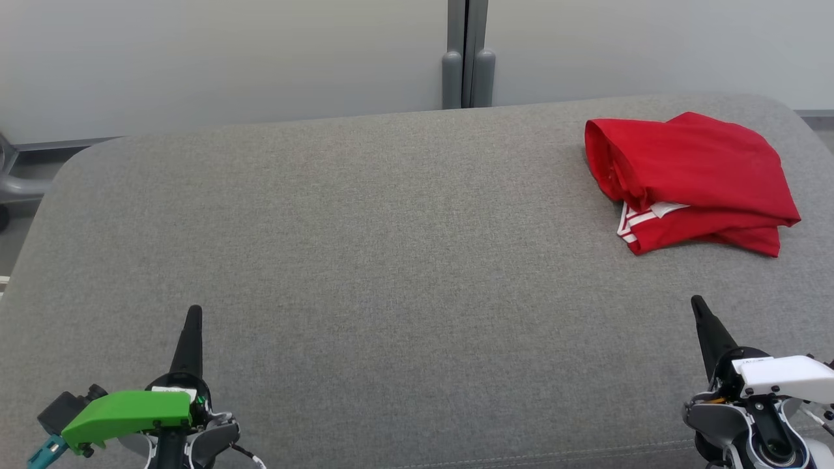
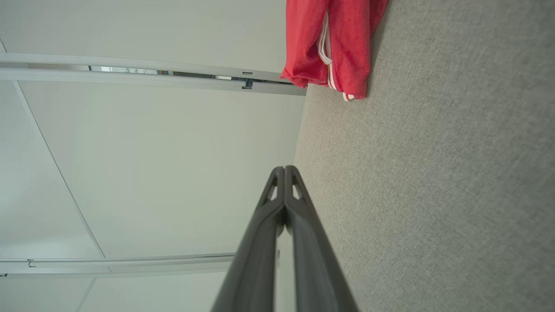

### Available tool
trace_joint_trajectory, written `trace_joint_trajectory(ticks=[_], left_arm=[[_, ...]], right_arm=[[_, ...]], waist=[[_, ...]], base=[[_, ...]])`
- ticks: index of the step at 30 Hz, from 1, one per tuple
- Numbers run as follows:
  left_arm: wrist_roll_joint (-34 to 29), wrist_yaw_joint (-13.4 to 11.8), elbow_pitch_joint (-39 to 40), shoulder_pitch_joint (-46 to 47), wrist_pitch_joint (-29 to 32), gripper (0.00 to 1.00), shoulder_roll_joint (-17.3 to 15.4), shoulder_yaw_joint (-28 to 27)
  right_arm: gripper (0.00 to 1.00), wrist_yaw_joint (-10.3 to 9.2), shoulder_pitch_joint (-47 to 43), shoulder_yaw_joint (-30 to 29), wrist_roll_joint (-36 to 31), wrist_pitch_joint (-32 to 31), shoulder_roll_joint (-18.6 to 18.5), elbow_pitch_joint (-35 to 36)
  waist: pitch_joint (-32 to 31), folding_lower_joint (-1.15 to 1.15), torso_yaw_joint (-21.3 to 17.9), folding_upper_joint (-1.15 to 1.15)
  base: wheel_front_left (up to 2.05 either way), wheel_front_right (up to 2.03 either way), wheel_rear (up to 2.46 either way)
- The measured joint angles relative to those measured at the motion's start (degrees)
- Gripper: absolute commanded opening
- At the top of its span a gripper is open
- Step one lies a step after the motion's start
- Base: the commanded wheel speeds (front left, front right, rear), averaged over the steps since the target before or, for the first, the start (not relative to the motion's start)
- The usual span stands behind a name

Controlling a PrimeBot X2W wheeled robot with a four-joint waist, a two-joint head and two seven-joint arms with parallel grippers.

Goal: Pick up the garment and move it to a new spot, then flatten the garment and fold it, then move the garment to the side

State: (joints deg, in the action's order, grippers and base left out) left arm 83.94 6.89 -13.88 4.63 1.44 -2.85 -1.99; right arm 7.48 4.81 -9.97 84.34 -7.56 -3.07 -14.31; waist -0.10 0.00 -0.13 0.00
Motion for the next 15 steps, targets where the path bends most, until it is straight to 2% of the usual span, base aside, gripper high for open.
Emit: trace_joint_trajectory(ticks=[15], left_arm=[[6.94,0.24,-0.44,1.26,1.44,0.00,0.01,0.23]], right_arm=[[0.00,0.00,0.12,-0.93,6.12,-1.94,0.15,0.80]], waist=[[0.39,0.00,0.10,0.00]], base=[[0.00,0.00,0.00]])
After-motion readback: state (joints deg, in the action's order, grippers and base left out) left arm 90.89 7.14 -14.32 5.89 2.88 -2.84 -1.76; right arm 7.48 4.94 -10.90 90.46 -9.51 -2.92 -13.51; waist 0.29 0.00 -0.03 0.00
